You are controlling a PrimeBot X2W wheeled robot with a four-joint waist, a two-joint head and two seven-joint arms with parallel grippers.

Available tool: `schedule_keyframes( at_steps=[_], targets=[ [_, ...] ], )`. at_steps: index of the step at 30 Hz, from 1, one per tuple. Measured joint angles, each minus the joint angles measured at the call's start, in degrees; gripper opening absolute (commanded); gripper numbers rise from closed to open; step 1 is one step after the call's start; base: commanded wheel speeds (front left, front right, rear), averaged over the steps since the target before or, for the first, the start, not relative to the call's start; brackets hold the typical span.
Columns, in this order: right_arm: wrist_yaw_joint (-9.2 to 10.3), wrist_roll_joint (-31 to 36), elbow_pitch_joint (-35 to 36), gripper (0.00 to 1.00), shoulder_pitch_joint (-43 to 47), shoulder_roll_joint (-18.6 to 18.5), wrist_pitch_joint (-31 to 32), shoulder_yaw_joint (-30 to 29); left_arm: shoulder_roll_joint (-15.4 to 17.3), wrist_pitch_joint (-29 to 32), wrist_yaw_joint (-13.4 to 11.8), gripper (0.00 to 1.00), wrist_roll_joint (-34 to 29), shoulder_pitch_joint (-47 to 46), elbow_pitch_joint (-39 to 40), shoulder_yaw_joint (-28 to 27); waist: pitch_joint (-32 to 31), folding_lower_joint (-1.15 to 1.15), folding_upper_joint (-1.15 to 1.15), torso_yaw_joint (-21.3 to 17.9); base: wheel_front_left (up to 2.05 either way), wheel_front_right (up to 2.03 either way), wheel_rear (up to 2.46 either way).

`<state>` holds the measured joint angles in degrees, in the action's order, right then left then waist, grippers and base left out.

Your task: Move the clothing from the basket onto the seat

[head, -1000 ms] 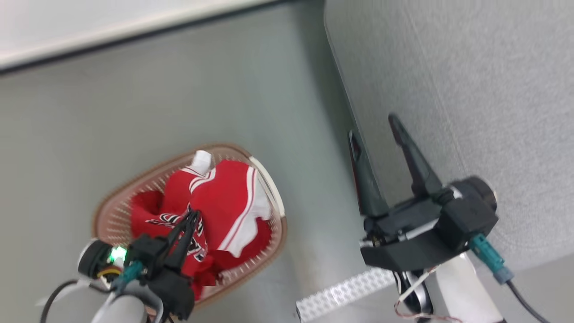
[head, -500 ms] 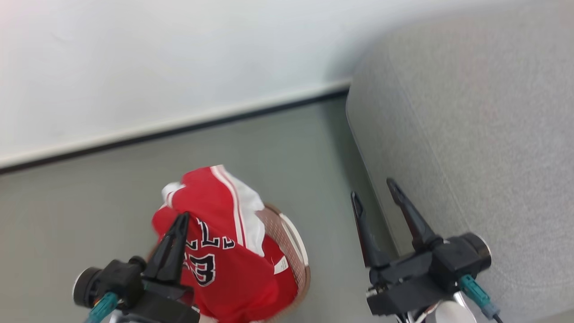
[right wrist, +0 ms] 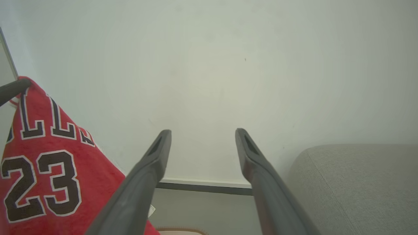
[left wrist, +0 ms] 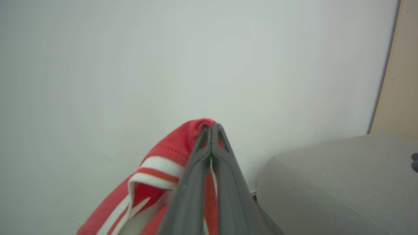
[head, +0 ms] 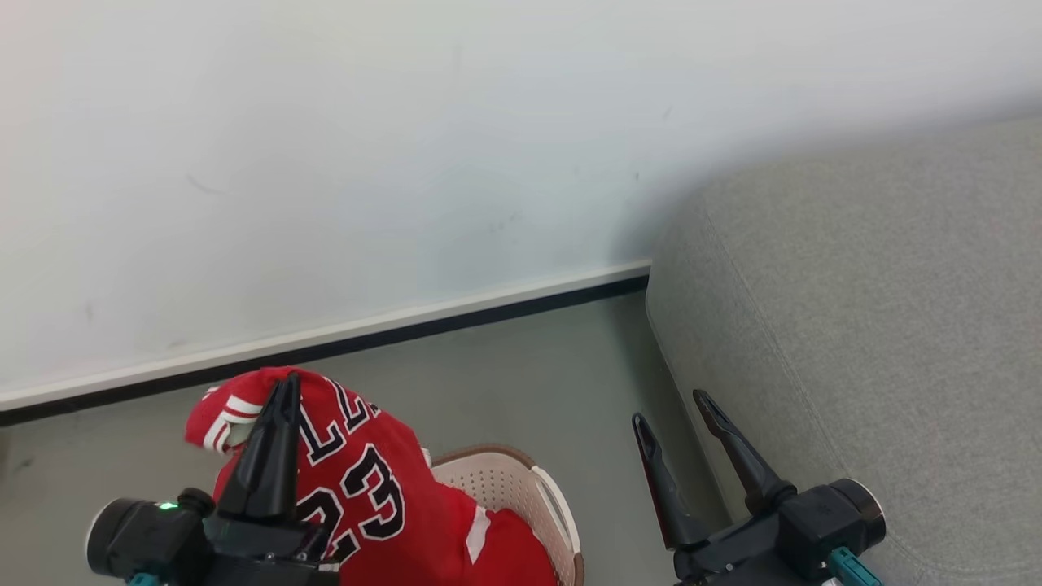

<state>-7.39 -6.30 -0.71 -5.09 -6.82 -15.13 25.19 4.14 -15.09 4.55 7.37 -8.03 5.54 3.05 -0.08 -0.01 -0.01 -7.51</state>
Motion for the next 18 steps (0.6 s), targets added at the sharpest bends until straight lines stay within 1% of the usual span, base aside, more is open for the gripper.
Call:
schedule_keyframes(
  at_steps=[8,13,18],
  targets=[
    [0.0,-1.0,0.2,1.0,0.2,-0.8,0.0,2.0,-0.7,0.0,0.9,0.0,-0.4,1.2,2.5,-0.7,-1.4,0.01,0.01,0.7,0.0,0.0,0.0],
    [0.0,-1.6,0.1,1.0,0.3,-1.1,0.0,3.0,-0.9,0.0,1.5,0.0,-0.7,1.3,3.0,0.1,-1.4,0.02,0.01,1.0,0.0,0.0,0.0],
    [0.0,-3.5,-0.7,1.0,-0.3,-1.8,0.0,5.8,-0.9,0.0,2.2,0.0,-0.8,1.0,3.3,1.6,-1.3,0.02,0.01,1.0,0.0,0.0,0.0]
  ],
)
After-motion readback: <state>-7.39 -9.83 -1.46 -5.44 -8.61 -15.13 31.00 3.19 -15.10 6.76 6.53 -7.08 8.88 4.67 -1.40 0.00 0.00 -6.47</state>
